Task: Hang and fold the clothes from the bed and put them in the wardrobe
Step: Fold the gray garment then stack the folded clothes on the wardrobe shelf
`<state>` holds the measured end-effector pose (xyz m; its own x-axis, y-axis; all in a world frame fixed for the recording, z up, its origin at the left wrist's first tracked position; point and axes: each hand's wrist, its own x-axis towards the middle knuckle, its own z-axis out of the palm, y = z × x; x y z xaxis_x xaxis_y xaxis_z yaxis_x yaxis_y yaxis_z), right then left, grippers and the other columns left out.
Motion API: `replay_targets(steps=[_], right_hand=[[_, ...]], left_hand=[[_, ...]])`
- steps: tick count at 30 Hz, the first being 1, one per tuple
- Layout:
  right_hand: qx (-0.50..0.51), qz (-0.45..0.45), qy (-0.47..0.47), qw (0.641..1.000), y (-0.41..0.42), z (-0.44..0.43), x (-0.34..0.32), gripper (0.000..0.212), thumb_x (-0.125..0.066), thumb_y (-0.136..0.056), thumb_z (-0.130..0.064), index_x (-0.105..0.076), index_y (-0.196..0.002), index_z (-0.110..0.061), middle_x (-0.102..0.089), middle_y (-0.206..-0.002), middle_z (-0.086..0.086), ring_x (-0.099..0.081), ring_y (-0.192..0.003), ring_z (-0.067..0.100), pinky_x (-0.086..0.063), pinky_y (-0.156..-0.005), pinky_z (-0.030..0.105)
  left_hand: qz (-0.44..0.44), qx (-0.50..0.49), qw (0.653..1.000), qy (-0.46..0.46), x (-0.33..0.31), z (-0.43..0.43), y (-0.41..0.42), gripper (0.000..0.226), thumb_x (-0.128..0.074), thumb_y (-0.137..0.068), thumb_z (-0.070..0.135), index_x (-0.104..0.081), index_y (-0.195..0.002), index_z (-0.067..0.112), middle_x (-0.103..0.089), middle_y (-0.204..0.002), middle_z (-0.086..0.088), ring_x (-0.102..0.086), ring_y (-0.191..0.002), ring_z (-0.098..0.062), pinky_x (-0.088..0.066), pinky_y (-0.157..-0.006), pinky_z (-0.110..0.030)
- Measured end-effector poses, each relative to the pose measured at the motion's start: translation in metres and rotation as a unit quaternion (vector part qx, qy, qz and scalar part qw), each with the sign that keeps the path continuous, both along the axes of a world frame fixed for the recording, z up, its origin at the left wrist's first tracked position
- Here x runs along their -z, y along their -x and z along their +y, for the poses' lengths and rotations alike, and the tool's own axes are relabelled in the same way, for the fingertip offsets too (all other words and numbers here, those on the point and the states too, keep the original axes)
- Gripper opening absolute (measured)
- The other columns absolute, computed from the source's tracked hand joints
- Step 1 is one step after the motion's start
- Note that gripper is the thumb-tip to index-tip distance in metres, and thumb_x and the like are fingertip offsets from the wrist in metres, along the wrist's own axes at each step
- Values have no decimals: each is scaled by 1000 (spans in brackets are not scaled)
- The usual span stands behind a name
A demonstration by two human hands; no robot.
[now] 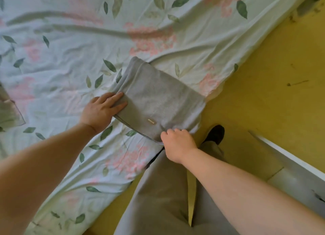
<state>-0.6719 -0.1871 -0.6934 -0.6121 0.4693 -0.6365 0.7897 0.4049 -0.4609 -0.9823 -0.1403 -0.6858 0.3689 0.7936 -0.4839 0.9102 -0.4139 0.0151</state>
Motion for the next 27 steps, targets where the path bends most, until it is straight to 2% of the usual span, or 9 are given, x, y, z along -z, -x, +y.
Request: replay_targets(steps=[5, 8, 10, 13, 15, 18, 20, 24, 27], right_hand=[[-17, -41, 47, 998, 9, -1, 9, 28, -53, -96, -27, -53, -121, -16, -58, -122, 10, -56, -115, 31, -46, -92, 45], [-5, -44, 62, 997, 12, 15, 8, 33, -44, -101, -45, -57, -115, -18, -61, -114, 6, -60, -108, 29, -43, -80, 42], [81, 4, 38, 996, 13, 32, 7, 29, -41, -103, -44, -56, -100, -19, -60, -100, 2, -61, -96, 26, -41, -70, 37], [223, 59, -95, 968, 11, 70, 10, 21, -49, -99, -38, -55, -102, -18, -54, -102, 3, -52, -94, 24, -39, -72, 34], [293, 46, -171, 939, 2, 100, 17, 34, -57, -93, -44, -54, -114, -17, -52, -115, 8, -50, -105, 29, -40, -81, 37], [332, -22, -92, 938, -15, 135, 36, 64, -58, -88, -65, -47, -134, -22, -48, -136, 9, -46, -125, 32, -41, -99, 46], [325, -44, -10, 945, -27, 144, 49, 76, -55, -84, -76, -47, -137, -24, -49, -138, 6, -48, -128, 30, -43, -105, 47], [326, -13, 67, 943, -44, 143, 63, 86, -53, -80, -83, -53, -136, -18, -58, -134, 5, -56, -122, 28, -49, -100, 44], [335, 0, 86, 938, -47, 139, 67, 93, -53, -80, -83, -50, -142, -13, -58, -139, 8, -56, -125, 28, -48, -99, 41]], left_hand=[[77, -178, 980, 38, 12, -18, -17, 86, -56, -89, 13, -16, -161, 38, -3, -170, 2, -14, -153, -29, -23, -121, -47], [-12, -511, 860, 1, 12, -33, -48, 73, -61, -87, 18, -33, -154, 24, -27, -161, -6, -31, -146, -31, -29, -119, -48], [-56, -603, 794, -47, 12, -31, -71, 57, -61, -92, 24, -44, -145, 17, -40, -150, -7, -40, -138, -29, -32, -117, -46], [-126, -521, 841, -81, 11, 0, -90, 45, -50, -100, 32, -47, -143, 20, -42, -149, -4, -37, -139, -24, -29, -119, -43], [-154, -479, 858, -99, 17, 45, -91, 41, -46, -103, 36, -52, -140, 20, -46, -146, -4, -40, -136, -24, -31, -116, -41], [-176, -490, 850, -75, 28, 121, -81, 36, -47, -103, 36, -62, -131, 21, -54, -136, -5, -52, -123, -25, -42, -108, -39], [-152, -451, 878, -51, 33, 158, -74, 29, -51, -101, 36, -70, -116, 20, -58, -120, -5, -58, -104, -24, -48, -89, -38], [-122, -389, 912, 30, 35, 193, -70, 33, -61, -95, 40, -75, -86, 12, -70, -85, -6, -61, -74, -22, -43, -64, -28], [-88, -381, 918, 67, 37, 200, -74, 35, -68, -86, 41, -69, -72, 9, -67, -74, -4, -57, -64, -19, -53, -63, -33]])
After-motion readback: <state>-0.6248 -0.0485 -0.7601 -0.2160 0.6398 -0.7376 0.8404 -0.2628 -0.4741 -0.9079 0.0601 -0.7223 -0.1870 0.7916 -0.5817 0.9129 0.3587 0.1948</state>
